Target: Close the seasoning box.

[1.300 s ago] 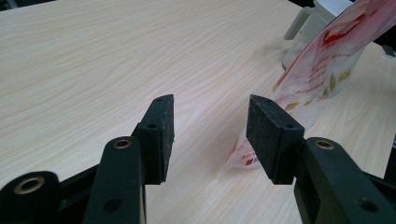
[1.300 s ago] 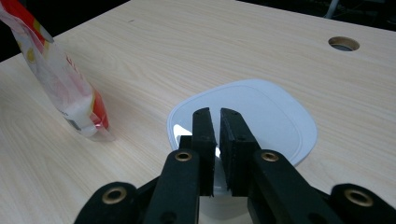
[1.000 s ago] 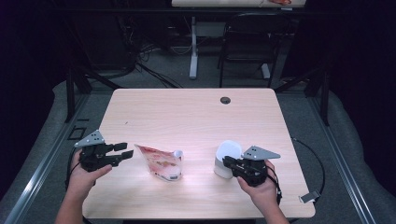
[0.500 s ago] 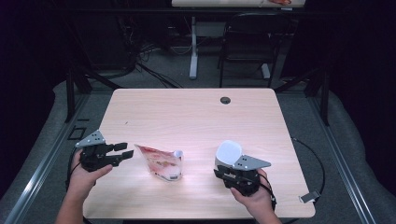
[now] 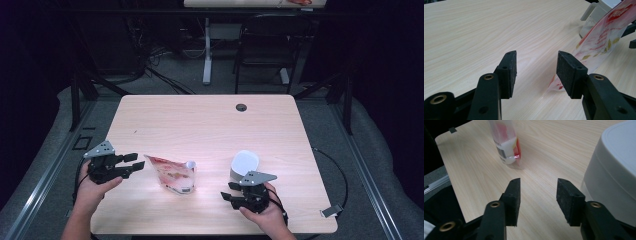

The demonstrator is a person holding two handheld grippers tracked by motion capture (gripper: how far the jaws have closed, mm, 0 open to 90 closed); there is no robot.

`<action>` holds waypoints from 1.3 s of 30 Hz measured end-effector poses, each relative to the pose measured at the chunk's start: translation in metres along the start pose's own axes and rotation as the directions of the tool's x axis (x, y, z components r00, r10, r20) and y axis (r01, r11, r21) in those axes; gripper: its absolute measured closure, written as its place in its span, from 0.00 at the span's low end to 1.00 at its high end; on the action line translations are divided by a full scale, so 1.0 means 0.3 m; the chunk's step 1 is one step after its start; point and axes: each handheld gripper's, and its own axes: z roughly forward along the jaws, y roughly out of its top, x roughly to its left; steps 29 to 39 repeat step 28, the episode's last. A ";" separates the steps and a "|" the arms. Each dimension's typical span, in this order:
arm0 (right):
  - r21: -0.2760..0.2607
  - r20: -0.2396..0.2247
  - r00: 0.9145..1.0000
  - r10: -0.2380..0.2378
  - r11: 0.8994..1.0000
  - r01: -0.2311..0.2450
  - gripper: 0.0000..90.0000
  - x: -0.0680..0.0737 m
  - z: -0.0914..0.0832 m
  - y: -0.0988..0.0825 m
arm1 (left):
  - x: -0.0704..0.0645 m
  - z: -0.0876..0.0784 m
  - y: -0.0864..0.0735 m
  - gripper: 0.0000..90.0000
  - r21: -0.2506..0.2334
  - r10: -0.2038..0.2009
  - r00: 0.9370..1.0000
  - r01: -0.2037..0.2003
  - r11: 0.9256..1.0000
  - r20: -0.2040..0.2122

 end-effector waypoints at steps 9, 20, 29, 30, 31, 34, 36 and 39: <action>0.047 -0.001 1.000 -0.007 0.999 0.007 0.49 -0.004 0.041 -0.024 | -0.002 0.003 0.000 0.56 0.000 0.001 1.000 -0.001 1.000 0.002; 0.054 0.015 1.000 0.002 0.999 -0.003 0.49 -0.010 0.046 -0.030 | 0.005 0.004 -0.004 0.56 -0.004 -0.013 1.000 0.013 1.000 -0.009; 0.054 0.002 1.000 -0.001 0.999 0.001 0.49 -0.007 0.048 -0.030 | 0.018 0.002 -0.007 0.55 -0.008 -0.024 0.999 0.024 1.000 -0.033; 0.054 0.002 1.000 -0.001 0.999 0.001 0.49 -0.007 0.048 -0.030 | 0.018 0.002 -0.007 0.55 -0.008 -0.024 0.999 0.024 1.000 -0.033; 0.054 0.002 1.000 -0.001 0.999 0.001 0.49 -0.007 0.048 -0.030 | 0.018 0.002 -0.007 0.55 -0.008 -0.024 0.999 0.024 1.000 -0.033; 0.054 0.002 1.000 -0.001 0.999 0.001 0.49 -0.007 0.048 -0.030 | 0.018 0.002 -0.007 0.55 -0.008 -0.024 0.999 0.024 1.000 -0.033; 0.054 0.002 1.000 -0.001 0.999 0.001 0.49 -0.007 0.048 -0.030 | 0.018 0.002 -0.007 0.55 -0.008 -0.024 0.999 0.024 1.000 -0.033; 0.054 0.002 1.000 -0.001 0.999 0.001 0.49 -0.007 0.048 -0.030 | 0.018 0.002 -0.007 0.55 -0.008 -0.024 0.999 0.024 1.000 -0.033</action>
